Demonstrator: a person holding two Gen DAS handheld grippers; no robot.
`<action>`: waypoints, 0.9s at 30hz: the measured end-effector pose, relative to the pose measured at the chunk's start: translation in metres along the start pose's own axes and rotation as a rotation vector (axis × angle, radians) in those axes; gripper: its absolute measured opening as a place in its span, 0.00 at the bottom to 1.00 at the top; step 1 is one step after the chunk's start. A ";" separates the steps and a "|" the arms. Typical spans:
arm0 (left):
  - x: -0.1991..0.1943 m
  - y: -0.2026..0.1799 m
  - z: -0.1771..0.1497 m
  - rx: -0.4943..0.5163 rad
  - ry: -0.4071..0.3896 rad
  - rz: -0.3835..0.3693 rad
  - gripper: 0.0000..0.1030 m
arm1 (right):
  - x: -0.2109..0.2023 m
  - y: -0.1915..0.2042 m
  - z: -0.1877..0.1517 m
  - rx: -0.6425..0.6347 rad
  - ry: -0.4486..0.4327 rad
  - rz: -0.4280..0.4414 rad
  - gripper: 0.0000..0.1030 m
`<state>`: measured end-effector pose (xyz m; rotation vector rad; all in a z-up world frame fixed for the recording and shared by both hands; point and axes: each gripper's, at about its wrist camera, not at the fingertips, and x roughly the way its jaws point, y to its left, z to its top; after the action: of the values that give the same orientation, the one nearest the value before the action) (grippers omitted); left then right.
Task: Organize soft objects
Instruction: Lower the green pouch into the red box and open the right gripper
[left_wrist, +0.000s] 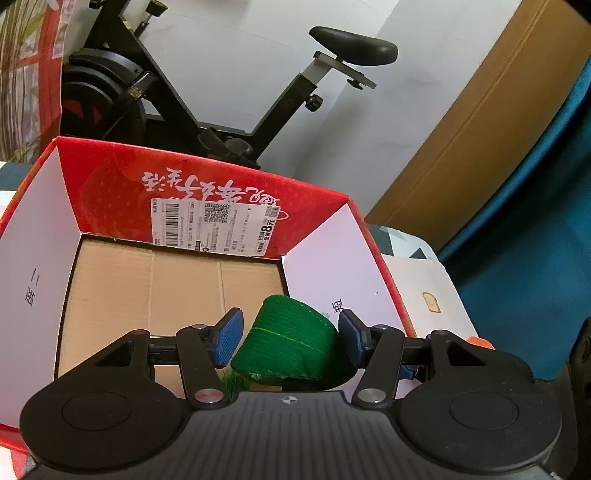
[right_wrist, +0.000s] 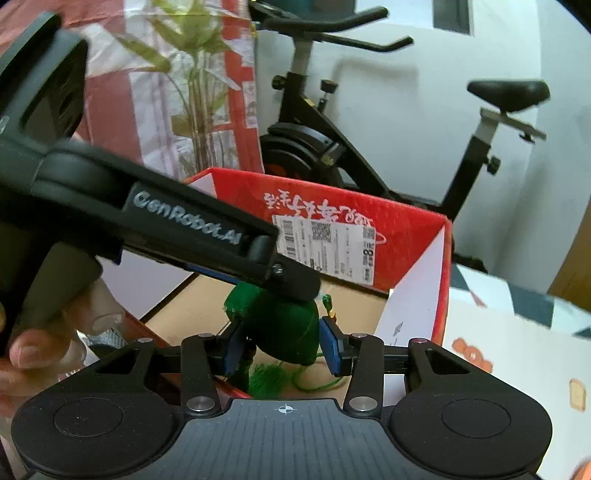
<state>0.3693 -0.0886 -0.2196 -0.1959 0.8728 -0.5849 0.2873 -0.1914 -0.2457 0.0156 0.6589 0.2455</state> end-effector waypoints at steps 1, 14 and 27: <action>0.000 0.000 -0.001 -0.001 -0.002 0.001 0.58 | 0.001 -0.002 0.000 0.016 0.006 0.004 0.39; -0.011 0.003 0.000 0.004 -0.040 0.049 0.65 | -0.002 -0.016 0.001 0.121 0.023 -0.093 0.42; -0.081 0.018 -0.020 0.076 -0.183 0.202 0.65 | -0.068 -0.020 -0.005 0.138 -0.163 -0.121 0.82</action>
<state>0.3207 -0.0269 -0.1851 -0.0886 0.6827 -0.4034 0.2365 -0.2265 -0.2107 0.1267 0.5114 0.0808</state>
